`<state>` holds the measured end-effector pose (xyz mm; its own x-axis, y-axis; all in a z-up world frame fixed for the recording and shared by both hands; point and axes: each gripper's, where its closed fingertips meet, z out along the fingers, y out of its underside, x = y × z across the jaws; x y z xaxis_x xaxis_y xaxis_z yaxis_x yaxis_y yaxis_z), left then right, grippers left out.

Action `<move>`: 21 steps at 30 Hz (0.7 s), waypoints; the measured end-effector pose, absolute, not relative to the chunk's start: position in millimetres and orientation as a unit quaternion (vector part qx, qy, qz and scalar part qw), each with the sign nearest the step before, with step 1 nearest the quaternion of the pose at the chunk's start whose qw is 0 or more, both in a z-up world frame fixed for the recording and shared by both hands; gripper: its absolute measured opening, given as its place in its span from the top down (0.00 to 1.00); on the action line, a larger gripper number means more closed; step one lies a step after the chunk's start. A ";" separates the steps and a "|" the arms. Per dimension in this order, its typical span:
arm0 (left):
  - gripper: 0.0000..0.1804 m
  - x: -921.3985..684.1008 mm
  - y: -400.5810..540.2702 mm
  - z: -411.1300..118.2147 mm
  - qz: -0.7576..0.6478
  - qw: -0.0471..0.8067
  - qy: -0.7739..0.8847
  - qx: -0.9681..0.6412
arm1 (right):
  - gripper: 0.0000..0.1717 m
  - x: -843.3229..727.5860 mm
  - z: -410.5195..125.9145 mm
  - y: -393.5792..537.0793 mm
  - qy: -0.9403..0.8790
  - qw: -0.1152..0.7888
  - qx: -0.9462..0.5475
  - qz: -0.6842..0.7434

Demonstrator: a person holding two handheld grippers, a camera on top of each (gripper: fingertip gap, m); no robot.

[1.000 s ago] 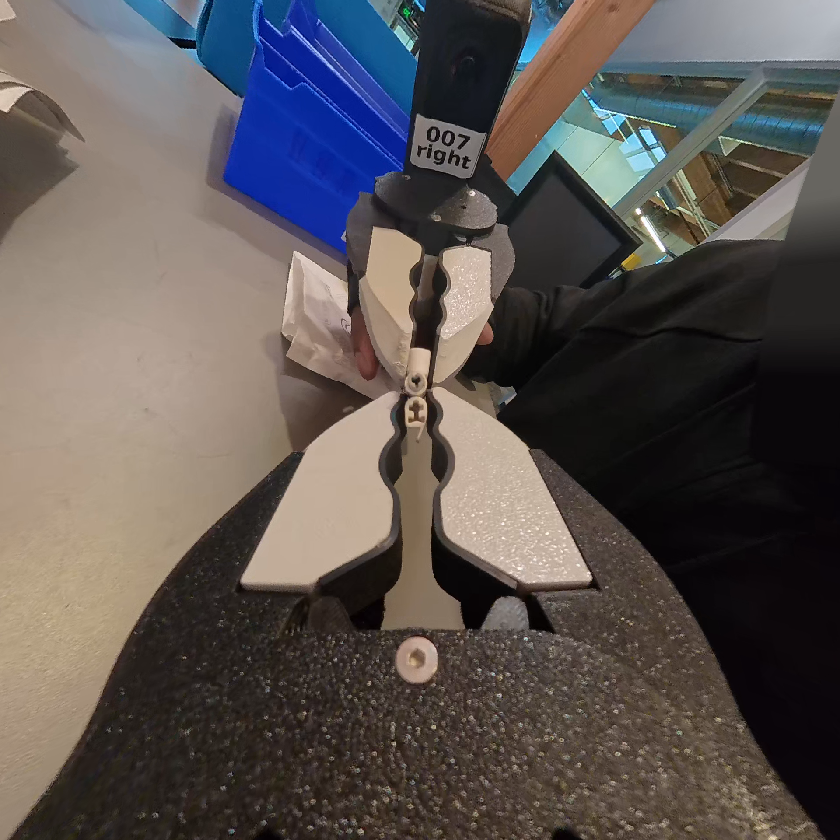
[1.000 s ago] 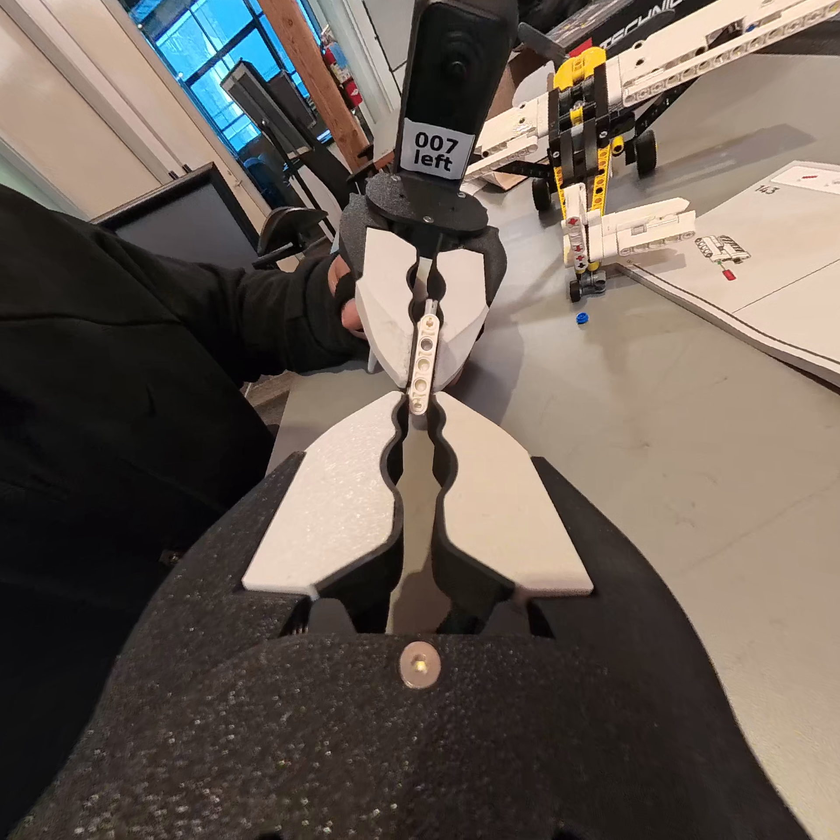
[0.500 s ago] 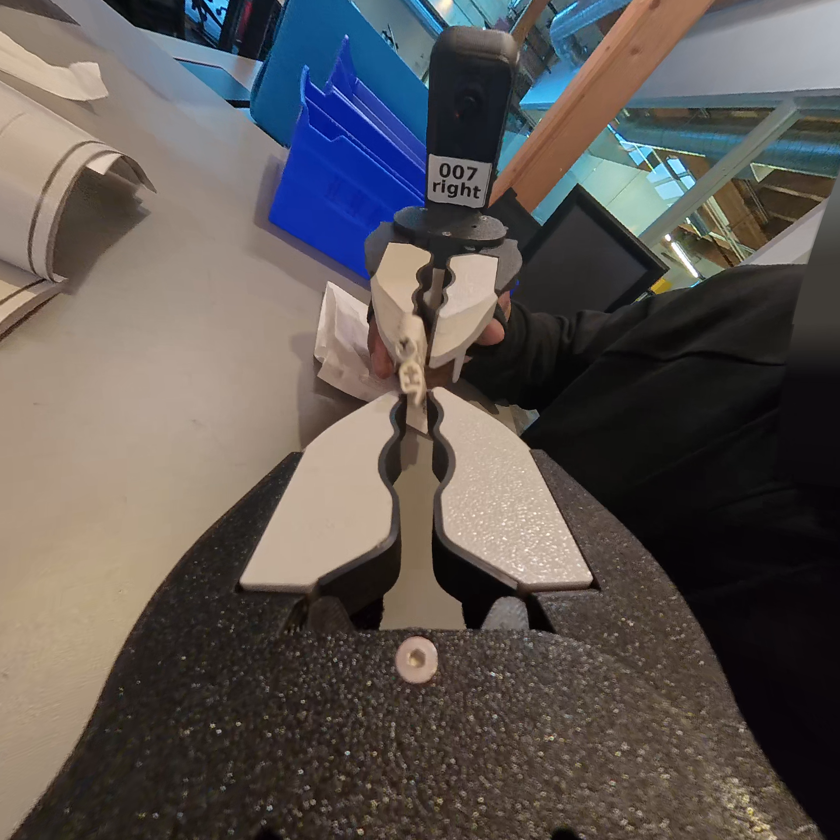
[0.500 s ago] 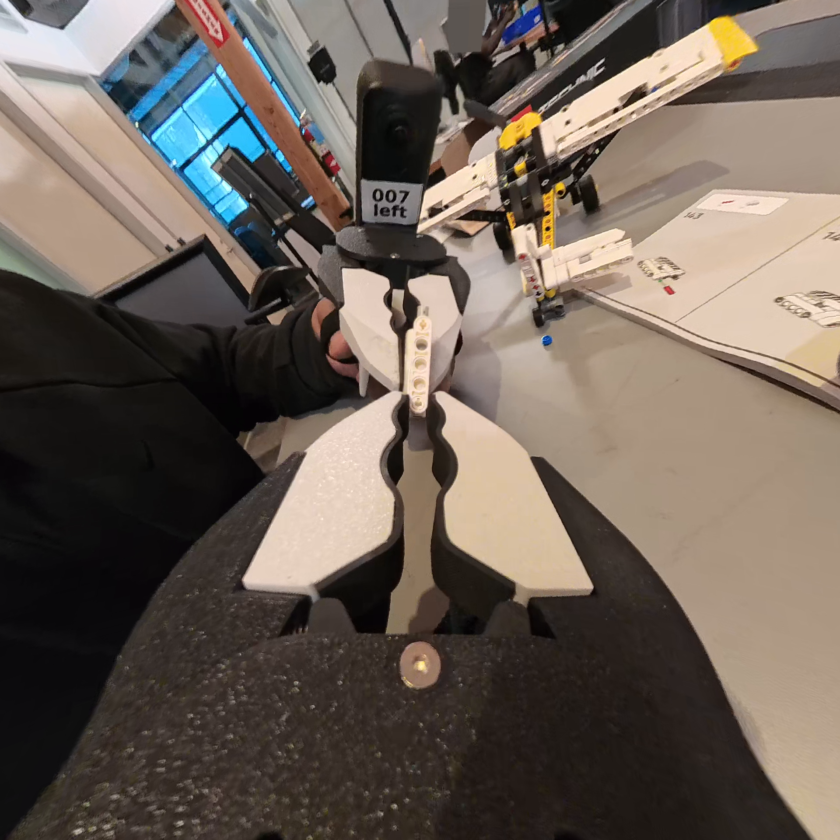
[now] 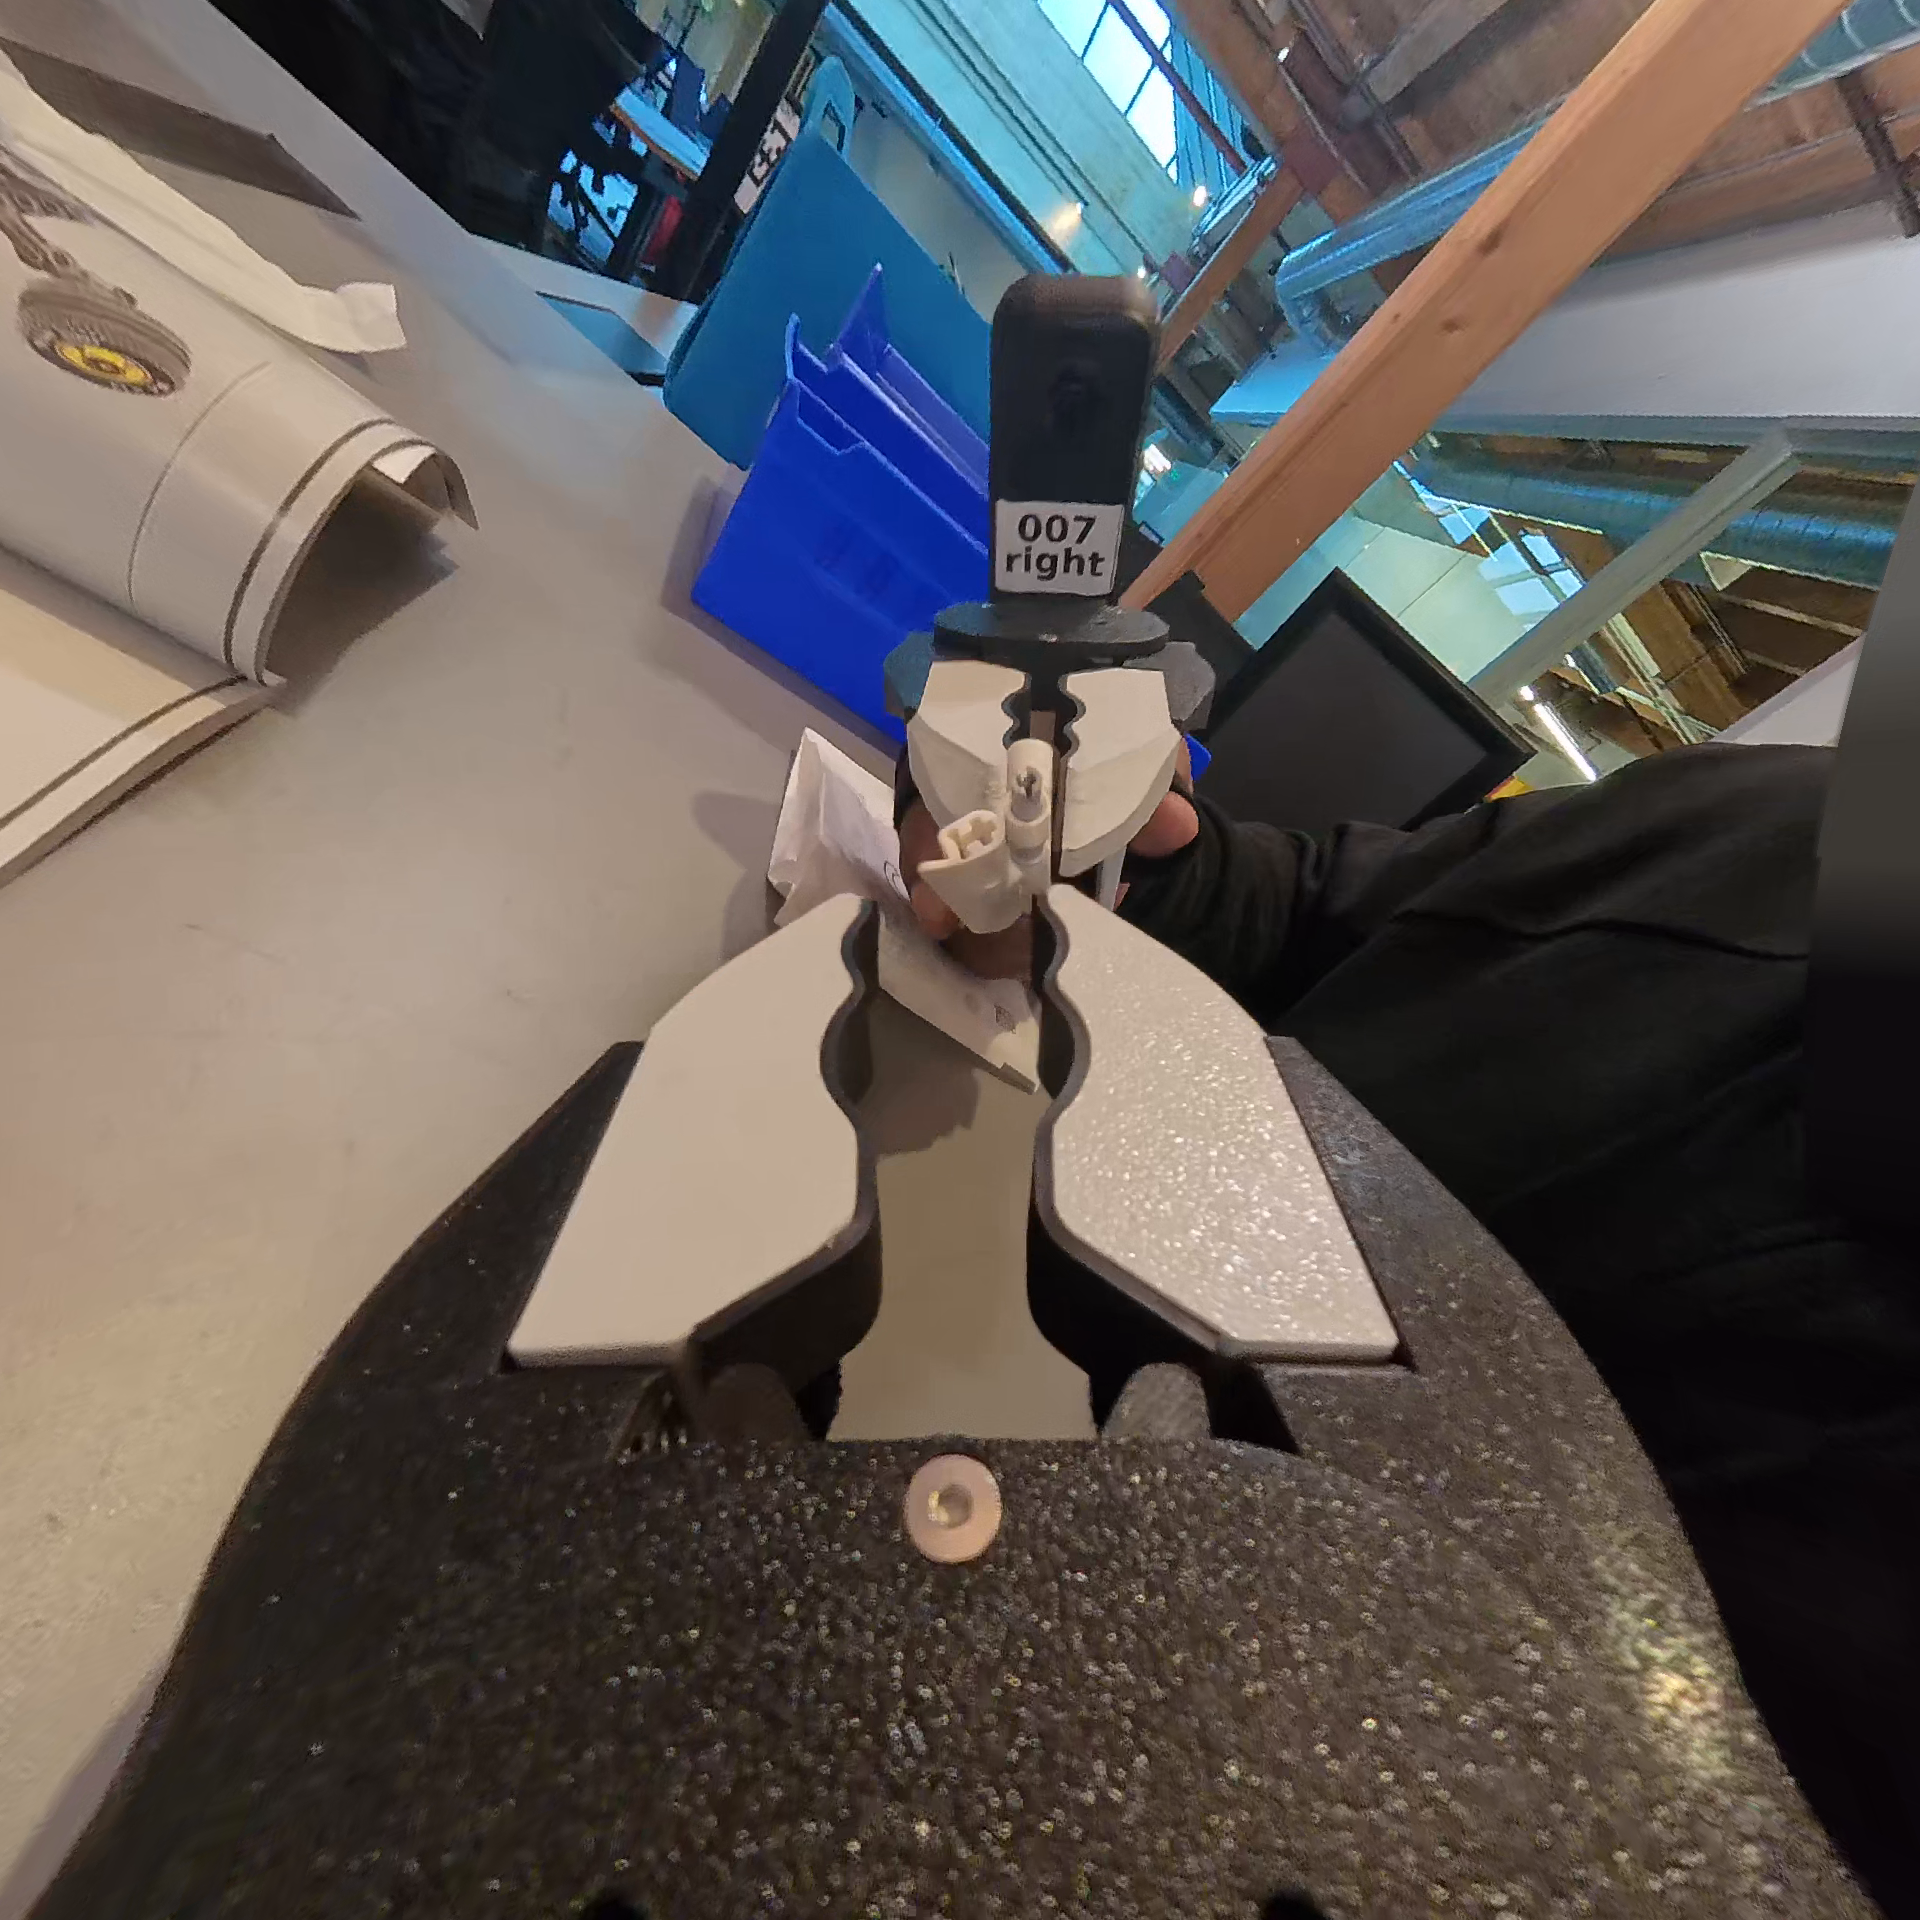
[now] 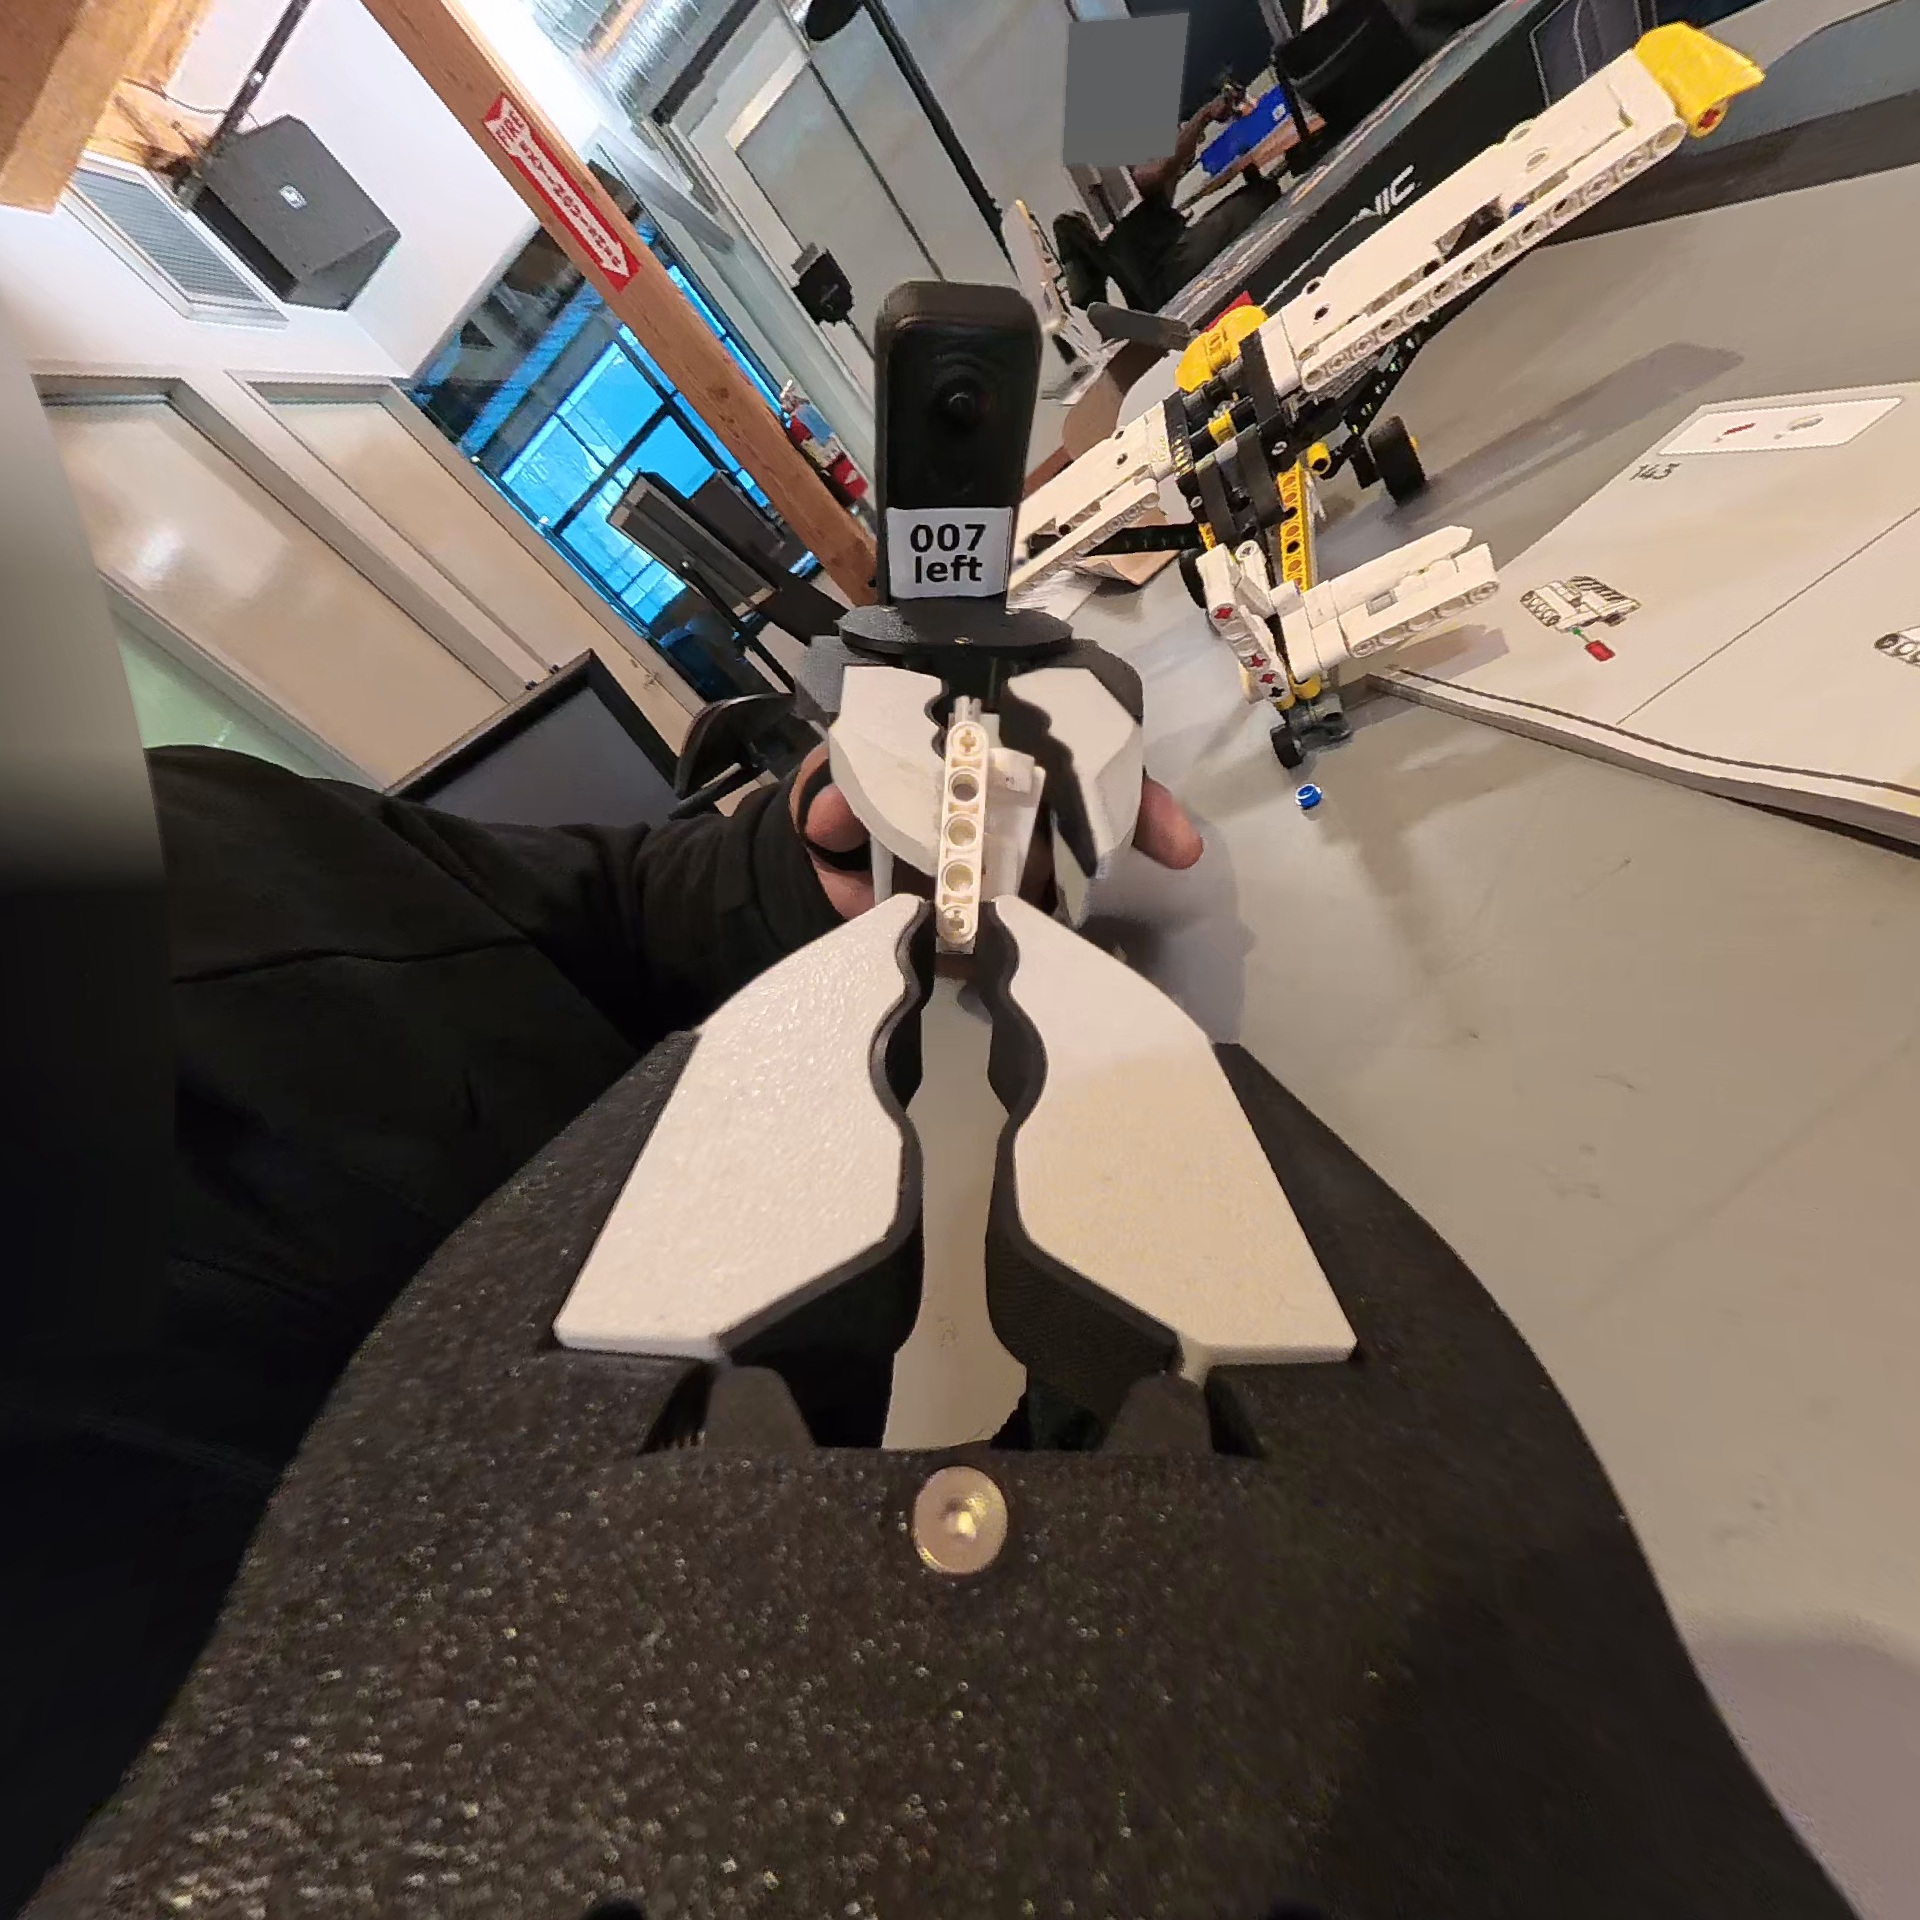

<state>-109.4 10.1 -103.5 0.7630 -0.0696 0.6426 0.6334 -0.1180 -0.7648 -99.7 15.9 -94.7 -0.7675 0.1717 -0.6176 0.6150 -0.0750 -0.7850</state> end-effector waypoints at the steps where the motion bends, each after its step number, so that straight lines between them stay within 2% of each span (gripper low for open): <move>1: 0.83 -109.6 10.1 -102.1 -0.276 0.637 -0.202 -0.691 | 0.96 -99.1 -94.3 15.5 0.657 0.170 0.298 -0.671; 6: 0.79 -104.5 14.6 -98.5 -0.292 0.654 -0.194 -0.670 | 0.96 -96.7 -91.9 13.5 0.646 0.186 0.294 -0.679; 8: 0.82 -102.5 15.7 -94.4 -0.300 0.667 -0.190 -0.655 | 0.96 -96.5 -91.6 13.1 0.645 0.187 0.294 -0.681; 12: 0.96 -102.5 12.4 -85.5 -0.305 0.690 -0.183 -0.630 | 0.96 -99.9 -91.6 14.3 0.638 0.183 0.302 -0.684; 21: 0.96 -100.5 11.4 -95.4 -0.291 0.658 -0.181 -0.670 | 0.93 -103.0 -97.1 13.4 0.649 0.167 0.307 -0.676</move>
<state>-100.5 11.4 -95.4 0.7647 -0.1400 0.6290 0.6263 -0.0685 -0.7766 -103.0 13.4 -97.1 -0.7558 0.1732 -0.6314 0.6239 -0.1019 -0.7748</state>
